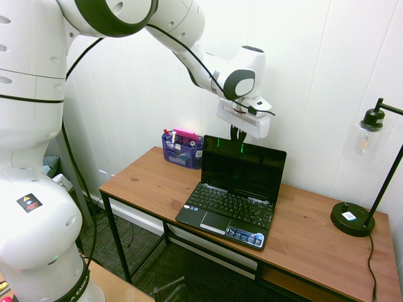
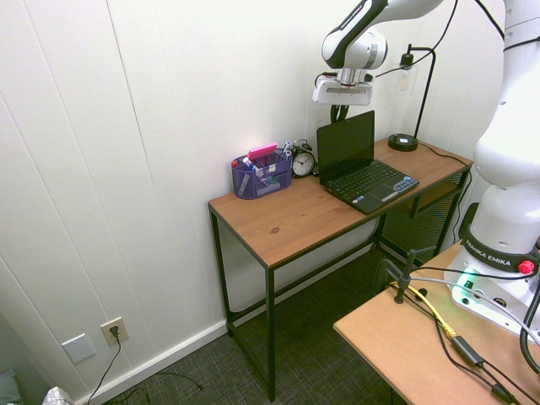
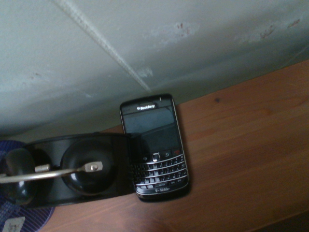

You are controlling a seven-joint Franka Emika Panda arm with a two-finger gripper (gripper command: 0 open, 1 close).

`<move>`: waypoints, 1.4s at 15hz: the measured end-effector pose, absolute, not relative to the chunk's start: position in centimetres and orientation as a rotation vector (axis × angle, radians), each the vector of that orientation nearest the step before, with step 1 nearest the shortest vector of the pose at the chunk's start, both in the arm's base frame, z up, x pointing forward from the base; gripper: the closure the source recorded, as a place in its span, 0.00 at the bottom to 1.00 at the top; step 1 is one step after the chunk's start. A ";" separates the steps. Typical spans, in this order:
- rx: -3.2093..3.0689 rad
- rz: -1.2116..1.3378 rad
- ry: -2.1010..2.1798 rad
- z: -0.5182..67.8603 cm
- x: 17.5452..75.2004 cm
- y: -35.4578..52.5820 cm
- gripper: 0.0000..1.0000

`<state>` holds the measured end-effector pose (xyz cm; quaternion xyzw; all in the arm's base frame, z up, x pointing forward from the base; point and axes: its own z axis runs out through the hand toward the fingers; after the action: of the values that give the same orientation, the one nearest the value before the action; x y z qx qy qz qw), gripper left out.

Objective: Close the laptop lid

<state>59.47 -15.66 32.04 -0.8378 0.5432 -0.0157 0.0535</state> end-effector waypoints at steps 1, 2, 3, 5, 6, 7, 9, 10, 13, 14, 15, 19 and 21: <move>-2.551 -0.039 1.645 32.0 59.1 -15.5 1.00; -2.556 -0.032 1.639 31.8 58.8 -15.4 1.00; -2.561 -0.020 1.636 31.6 58.4 -15.3 1.00; -2.573 0.007 1.630 31.0 57.4 -15.2 1.00; -2.581 0.026 1.632 30.6 56.7 -15.2 1.00; -2.592 0.046 1.634 30.1 55.9 -15.1 1.00; -2.618 0.085 1.634 29.6 54.1 -15.1 1.00; -2.625 0.101 1.635 29.3 53.4 -15.0 1.00; -2.641 0.171 1.637 27.8 51.2 -14.5 1.00; -2.643 0.197 1.639 27.1 50.6 -14.3 1.00; -2.645 0.218 1.640 26.6 50.1 -14.1 1.00; -2.644 0.296 1.655 24.2 49.1 -13.9 1.00; -2.633 0.342 1.673 22.5 48.7 -14.0 1.00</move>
<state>48.68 -13.99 22.47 -0.8391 0.5330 0.1091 0.0016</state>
